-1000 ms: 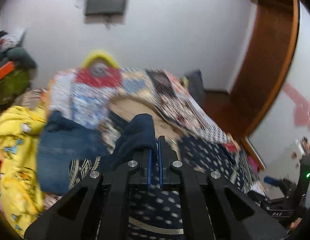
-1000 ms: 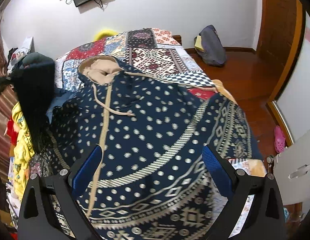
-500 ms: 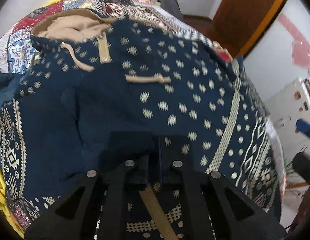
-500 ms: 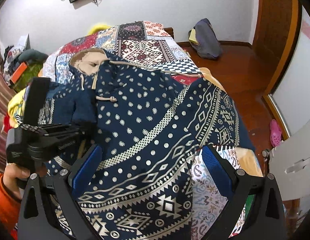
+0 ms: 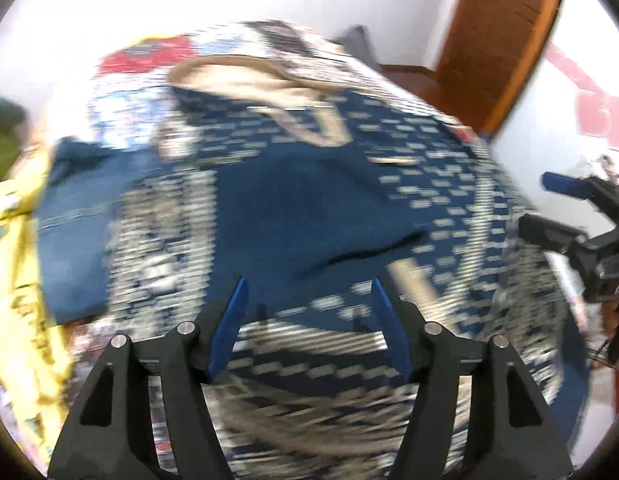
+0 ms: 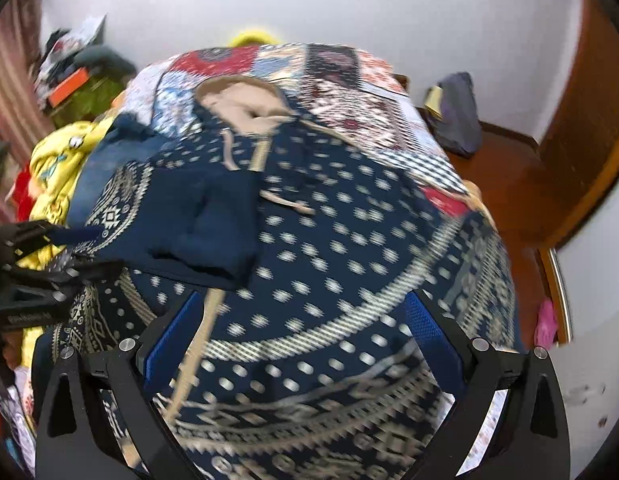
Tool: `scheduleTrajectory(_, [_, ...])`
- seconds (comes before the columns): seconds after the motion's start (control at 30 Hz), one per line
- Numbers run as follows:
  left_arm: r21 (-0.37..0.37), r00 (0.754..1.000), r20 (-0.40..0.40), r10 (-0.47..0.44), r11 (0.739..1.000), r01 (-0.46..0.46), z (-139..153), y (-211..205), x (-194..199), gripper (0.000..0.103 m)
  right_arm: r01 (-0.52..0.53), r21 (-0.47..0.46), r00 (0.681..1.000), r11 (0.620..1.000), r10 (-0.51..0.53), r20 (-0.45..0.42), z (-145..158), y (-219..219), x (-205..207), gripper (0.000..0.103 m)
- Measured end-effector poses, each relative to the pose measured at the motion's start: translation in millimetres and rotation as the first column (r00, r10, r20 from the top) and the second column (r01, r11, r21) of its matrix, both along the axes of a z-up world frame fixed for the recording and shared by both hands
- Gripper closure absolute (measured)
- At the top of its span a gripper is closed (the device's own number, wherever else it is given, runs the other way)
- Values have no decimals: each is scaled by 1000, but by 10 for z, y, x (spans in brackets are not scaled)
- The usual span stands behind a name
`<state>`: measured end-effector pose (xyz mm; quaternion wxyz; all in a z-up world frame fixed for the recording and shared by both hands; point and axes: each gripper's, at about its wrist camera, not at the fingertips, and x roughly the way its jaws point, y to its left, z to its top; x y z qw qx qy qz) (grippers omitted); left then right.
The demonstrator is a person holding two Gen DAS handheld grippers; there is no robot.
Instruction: Fold large clothes
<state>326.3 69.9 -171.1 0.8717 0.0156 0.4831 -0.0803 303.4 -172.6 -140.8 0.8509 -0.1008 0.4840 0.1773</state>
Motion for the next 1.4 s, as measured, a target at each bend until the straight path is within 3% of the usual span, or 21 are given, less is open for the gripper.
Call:
scheduleTrajectory(0.13, [95, 995, 12, 101, 990, -101, -100, 521, -84, 40, -100, -65, 995, 993, 100, -6, -136, 471, 55, 4])
scheduleTrajectory(0.37, [34, 972, -39, 230, 973, -228, -435, 1122, 24, 40, -272, -185, 962, 944, 265, -62, -515, 1155, 139, 7])
scheduleTrajectory(0.47, [4, 966, -71, 249, 968, -249, -571, 1230, 95, 40, -320, -233, 947, 918, 304, -101, -695, 1320, 186, 15])
scheduleTrajectory(0.6, [-25, 955, -108, 277, 959, -281, -788, 1314, 219, 40, -335, -245, 941, 910, 310, -136, -867, 1354, 269, 35])
scheduleTrajectory(0.63, [-31, 954, -112, 279, 958, -284, -813, 1316, 222, 40, -329, -230, 943, 916, 306, -130, -867, 1343, 286, 38])
scheduleTrajectory(0.7, [-39, 952, -118, 281, 957, -287, -864, 1324, 236, 40, -317, -214, 947, 924, 297, -122, -865, 1321, 331, 63])
scheduleTrajectory(0.73, [-38, 952, -121, 282, 957, -288, -885, 1323, 239, 40, -314, -199, 948, 928, 295, -122, -857, 1316, 343, 67])
scheduleTrajectory(0.8, [-28, 952, -125, 280, 958, -286, -914, 1308, 251, 39, -286, -187, 957, 940, 270, -107, -824, 1287, 398, 87])
scheduleTrajectory(0.97, [3, 950, -132, 283, 958, -285, -912, 1241, 259, 39, -233, -86, 970, 969, 225, -91, -635, 1175, 491, 92])
scheduleTrajectory(1.17, [17, 933, -161, 322, 946, -324, -856, 1254, 317, 39, -108, 47, 994, 993, 108, 9, -124, 701, 559, 92])
scheduleTrajectory(1.23, [43, 934, -127, 334, 943, -331, -721, 1189, 276, 39, -41, 73, 999, 997, 40, 12, -46, 472, 566, 92])
scheduleTrajectory(1.4, [-5, 959, -31, 281, 960, -281, -351, 870, 297, 39, 80, 163, 996, 983, -73, -50, -82, 6, 584, 92])
